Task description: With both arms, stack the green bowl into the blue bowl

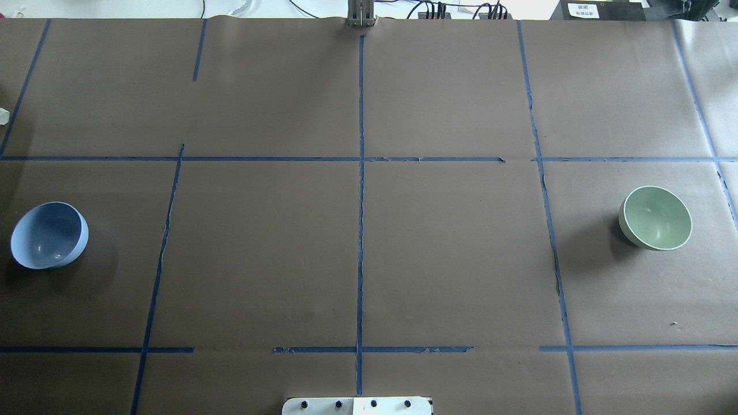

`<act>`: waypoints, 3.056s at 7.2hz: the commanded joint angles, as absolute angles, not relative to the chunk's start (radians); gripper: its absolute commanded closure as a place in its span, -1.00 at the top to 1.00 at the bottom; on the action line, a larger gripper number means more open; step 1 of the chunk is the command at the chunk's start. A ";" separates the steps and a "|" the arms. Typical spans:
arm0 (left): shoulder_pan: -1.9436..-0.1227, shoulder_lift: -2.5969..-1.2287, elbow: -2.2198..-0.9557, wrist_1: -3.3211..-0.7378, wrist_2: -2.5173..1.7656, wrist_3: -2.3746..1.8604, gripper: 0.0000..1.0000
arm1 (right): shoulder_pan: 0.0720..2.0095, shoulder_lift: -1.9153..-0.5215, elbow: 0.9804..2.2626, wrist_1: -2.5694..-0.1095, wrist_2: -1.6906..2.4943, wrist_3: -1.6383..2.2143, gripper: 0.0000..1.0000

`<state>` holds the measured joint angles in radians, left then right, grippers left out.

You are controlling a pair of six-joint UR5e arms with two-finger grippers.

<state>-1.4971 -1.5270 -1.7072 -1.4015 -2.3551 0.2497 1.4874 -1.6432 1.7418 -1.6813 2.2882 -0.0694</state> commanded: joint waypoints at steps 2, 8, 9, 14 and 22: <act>-1.497 -1.528 -1.724 -1.404 -2.355 0.252 1.00 | 1.477 -1.643 1.747 -1.680 2.309 -0.069 1.00; -1.494 -1.629 -1.714 -1.537 -2.322 0.253 1.00 | 1.448 -1.634 1.763 -1.678 2.356 -0.066 1.00; -1.449 -1.612 -1.710 -1.552 -2.376 0.182 1.00 | 1.445 -1.635 1.763 -1.678 2.356 -0.063 1.00; -1.172 -1.421 -1.601 -2.224 -2.390 -0.471 1.00 | 1.437 -1.635 1.769 -1.680 2.367 -0.063 1.00; -1.020 -1.453 -1.575 -2.398 -2.279 -0.738 -1.00 | 1.437 -1.640 1.769 -1.680 2.367 -0.063 1.00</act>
